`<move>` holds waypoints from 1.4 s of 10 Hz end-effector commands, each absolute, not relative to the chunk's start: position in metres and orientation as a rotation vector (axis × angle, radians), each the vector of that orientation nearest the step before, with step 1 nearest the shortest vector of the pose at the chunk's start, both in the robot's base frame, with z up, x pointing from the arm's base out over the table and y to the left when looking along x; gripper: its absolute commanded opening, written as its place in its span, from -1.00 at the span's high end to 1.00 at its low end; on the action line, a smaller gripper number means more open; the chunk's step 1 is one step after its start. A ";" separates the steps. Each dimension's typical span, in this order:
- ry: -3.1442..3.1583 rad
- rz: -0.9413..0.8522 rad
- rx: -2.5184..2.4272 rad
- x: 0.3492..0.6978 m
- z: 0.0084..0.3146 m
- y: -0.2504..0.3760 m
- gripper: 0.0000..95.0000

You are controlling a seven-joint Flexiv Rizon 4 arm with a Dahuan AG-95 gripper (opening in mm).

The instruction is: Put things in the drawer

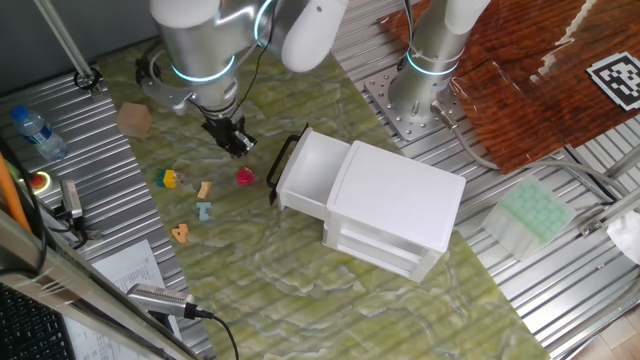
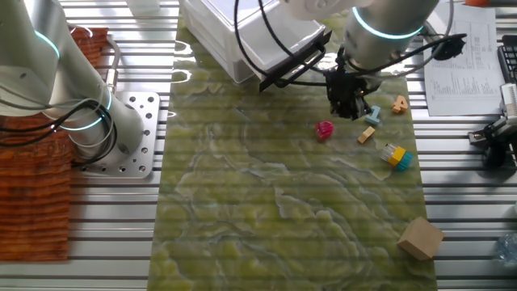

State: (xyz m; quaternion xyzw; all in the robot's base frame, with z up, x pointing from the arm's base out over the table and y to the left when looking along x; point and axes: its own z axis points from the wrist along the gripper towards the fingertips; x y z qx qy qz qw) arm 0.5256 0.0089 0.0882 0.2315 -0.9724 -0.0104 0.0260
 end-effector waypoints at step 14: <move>-3.052 -0.030 0.592 0.531 0.032 0.018 -0.20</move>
